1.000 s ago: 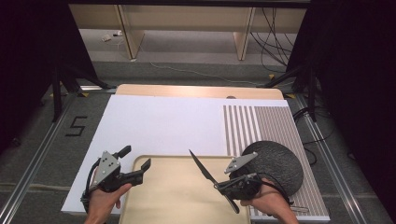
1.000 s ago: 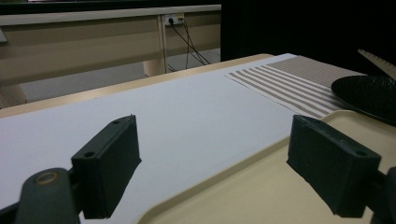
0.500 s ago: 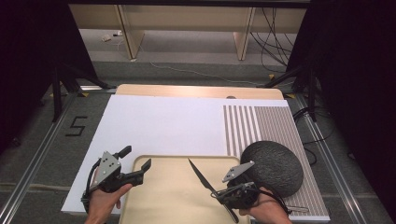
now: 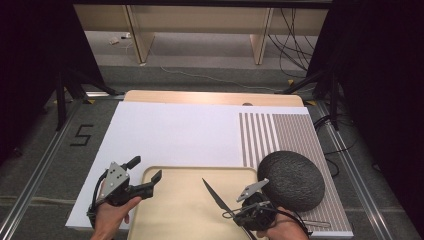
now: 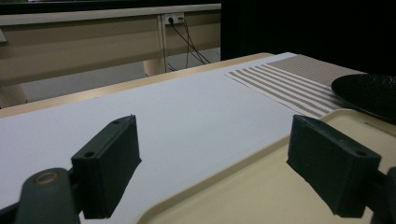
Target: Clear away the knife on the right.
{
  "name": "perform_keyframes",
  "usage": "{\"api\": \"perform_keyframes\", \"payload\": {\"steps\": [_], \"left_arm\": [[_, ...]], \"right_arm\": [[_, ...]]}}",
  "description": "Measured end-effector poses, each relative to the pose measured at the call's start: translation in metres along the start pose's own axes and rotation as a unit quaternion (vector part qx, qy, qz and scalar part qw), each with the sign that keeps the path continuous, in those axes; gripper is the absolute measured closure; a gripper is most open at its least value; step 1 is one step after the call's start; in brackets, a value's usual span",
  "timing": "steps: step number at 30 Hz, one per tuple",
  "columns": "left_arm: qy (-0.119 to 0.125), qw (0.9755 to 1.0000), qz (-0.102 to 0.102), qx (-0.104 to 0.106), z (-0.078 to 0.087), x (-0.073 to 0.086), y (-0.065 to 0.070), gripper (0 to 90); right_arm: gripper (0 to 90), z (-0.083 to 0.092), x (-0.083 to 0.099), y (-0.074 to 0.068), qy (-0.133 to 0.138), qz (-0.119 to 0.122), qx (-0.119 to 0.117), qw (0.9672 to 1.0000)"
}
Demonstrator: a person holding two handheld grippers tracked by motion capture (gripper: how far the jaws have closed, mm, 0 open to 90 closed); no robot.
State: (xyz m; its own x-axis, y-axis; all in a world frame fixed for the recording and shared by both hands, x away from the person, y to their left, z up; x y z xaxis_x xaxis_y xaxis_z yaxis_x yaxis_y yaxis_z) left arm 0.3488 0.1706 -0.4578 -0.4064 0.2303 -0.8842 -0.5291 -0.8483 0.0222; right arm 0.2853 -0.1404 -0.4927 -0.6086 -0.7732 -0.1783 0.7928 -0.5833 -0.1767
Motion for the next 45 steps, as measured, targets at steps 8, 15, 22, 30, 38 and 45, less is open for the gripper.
{"api": "perform_keyframes", "payload": {"steps": [8, 15, 22, 30, 38, 45], "left_arm": [[0.001, 1.0, 0.001, 0.001, 0.0, 0.0, 0.0, 16.6], [-0.001, 1.0, -0.002, 0.001, -0.001, 0.0, 0.001, 16.6], [0.0, 1.0, -0.003, 0.003, -0.002, 0.0, 0.001, 16.6], [-0.001, 1.0, -0.002, 0.001, -0.001, 0.0, 0.001, 16.6], [-0.003, 1.0, -0.003, 0.002, -0.001, 0.001, 0.001, 16.6], [-0.003, 1.0, -0.004, 0.001, -0.001, 0.001, 0.001, 16.7]], "right_arm": [[80.4, -0.01, 0.002, 0.0, -0.021, -0.004, -0.003, 0.9998], [80.2, -0.021, 0.004, 0.002, -0.045, -0.006, 0.007, 0.9989], [80.0, -0.021, 0.004, 0.003, -0.045, -0.007, 0.009, 0.9989], [64.2, -0.019, 0.003, 0.004, -0.037, -0.014, 0.016, 0.9991], [54.1, -0.006, -0.01, -0.002, 0.041, 0.009, 0.018, 0.999], [74.6, -0.016, -0.014, -0.012, 0.036, 0.026, 0.034, 0.9984]]}}
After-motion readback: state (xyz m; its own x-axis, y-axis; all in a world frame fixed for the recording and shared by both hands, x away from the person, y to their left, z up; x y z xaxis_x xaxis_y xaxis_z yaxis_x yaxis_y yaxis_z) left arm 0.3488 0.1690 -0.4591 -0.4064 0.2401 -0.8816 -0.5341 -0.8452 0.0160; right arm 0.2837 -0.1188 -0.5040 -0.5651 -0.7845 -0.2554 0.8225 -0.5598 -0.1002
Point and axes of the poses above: each handheld gripper's, and its own axes: z roughly backward along the jaws, x roughly out of its underside, y roughly to its right, the point moved 6 cm from there along -z, roughly forward along the jaws, and after that the axes turned 15 degrees about -y, right-handed, at the moved point
